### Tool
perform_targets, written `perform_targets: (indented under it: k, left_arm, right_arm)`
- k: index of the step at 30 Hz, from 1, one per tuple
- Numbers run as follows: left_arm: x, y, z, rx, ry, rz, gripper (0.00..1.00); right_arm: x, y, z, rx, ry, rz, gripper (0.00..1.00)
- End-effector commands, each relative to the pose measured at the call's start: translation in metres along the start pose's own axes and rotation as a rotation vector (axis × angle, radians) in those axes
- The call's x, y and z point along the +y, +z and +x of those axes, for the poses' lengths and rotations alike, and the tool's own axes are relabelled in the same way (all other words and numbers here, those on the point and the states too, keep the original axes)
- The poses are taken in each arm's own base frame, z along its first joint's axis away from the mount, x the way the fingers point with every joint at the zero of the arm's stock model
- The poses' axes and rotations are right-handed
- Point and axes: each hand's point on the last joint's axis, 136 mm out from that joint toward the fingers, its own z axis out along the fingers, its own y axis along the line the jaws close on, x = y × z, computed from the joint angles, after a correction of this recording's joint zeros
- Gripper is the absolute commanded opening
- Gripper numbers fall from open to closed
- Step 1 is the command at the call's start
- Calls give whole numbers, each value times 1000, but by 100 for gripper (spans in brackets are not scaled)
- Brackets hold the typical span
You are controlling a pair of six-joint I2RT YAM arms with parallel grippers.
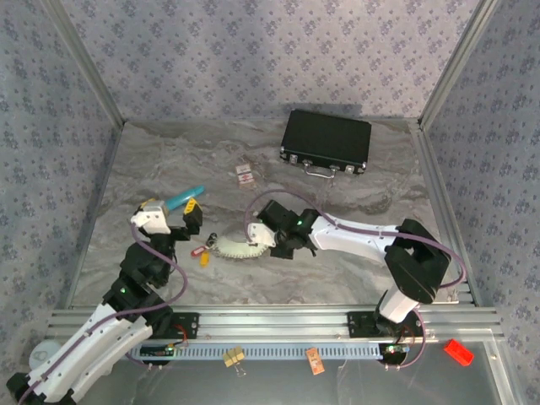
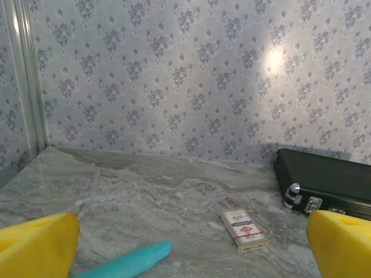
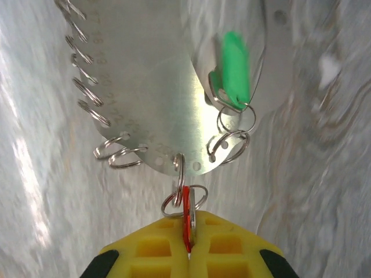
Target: Put the keys on the keyring
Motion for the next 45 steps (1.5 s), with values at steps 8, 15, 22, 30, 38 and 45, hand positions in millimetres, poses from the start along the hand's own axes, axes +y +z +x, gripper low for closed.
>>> perform_targets:
  k: [8, 15, 22, 30, 38, 45]
  left_arm:
    - [8, 9, 19, 56, -19, -41, 100]
    - [18, 14, 27, 88, 14, -80, 100]
    - [24, 22, 29, 110, 83, -105, 100]
    - [43, 44, 40, 138, 215, -153, 100]
    - [87, 64, 69, 193, 206, -278, 100]
    - [107, 89, 100, 248, 174, -288, 100]
  right_arm:
    - [6, 2, 93, 430, -183, 98, 12]
    - [1, -10, 121, 505, -171, 132, 27]
    - [-47, -38, 96, 233, 161, 266, 31]
    - [-171, -110, 127, -389, 849, 686, 38]
    - [-195, -92, 253, -403, 1112, 960, 38]
    - [-189, -57, 258, -461, 1097, 872, 35]
